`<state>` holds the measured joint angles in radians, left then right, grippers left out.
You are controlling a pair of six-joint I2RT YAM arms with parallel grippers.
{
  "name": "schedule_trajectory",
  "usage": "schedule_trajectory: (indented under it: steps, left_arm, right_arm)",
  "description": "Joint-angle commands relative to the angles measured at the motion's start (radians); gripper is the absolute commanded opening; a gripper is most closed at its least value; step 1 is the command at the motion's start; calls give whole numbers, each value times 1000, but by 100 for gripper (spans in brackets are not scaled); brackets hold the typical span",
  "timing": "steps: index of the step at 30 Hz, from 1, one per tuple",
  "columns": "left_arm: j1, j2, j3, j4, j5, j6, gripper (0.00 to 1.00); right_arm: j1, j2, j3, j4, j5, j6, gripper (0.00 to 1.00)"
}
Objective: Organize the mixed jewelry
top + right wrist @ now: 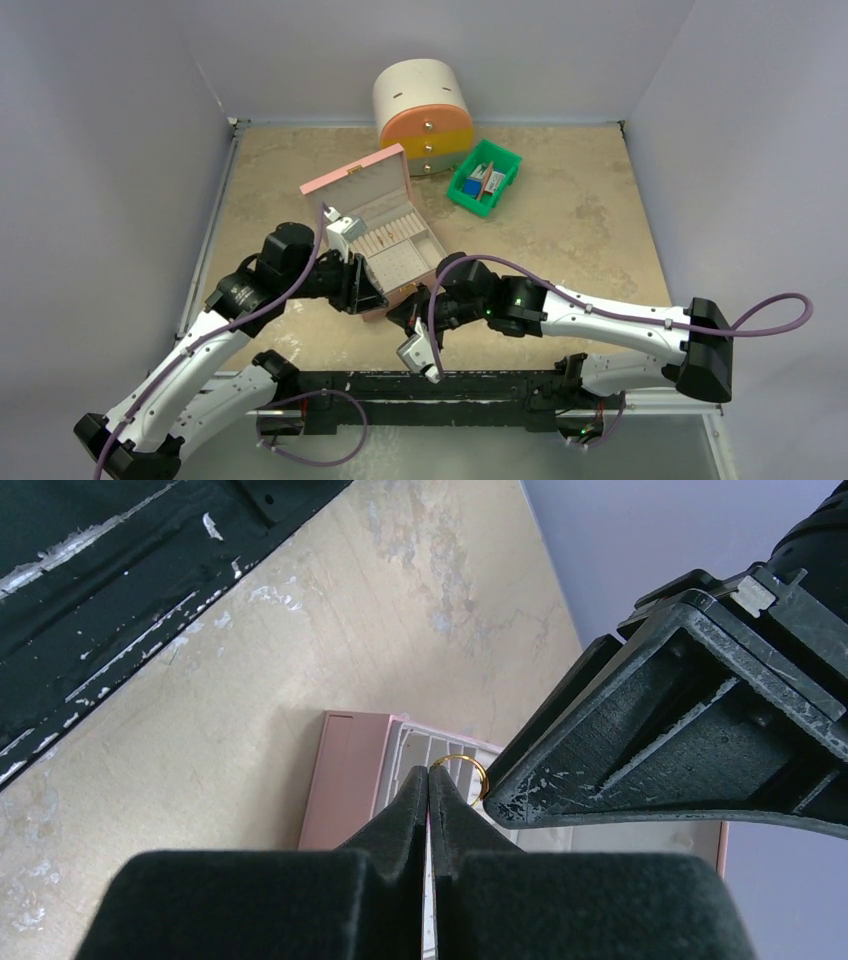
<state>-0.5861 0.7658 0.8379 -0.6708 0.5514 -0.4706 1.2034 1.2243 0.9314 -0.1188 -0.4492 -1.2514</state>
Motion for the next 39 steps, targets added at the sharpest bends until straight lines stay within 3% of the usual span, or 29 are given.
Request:
schedule_trajectory:
  steps: [1,20,26,31,39]
  left_arm:
    - [-8,5,4,28,26,1,33]
    - [-20,17,2,39,64,-3,16]
    - [-21,17,4,40,67,-3,0]
    - [-21,16,6,48,82,-10,0]
    - [-21,13,28,31,34,-15,0]
  right_arm:
    - [10,-2,47,7,29,-37,0]
    - [17,-9,35,38,82,-43,0]
    - [20,-9,31,42,85,-46,0]
    - [21,-15,18,54,88,-46,0]
    - [24,-86,-53,134,117,7,16]
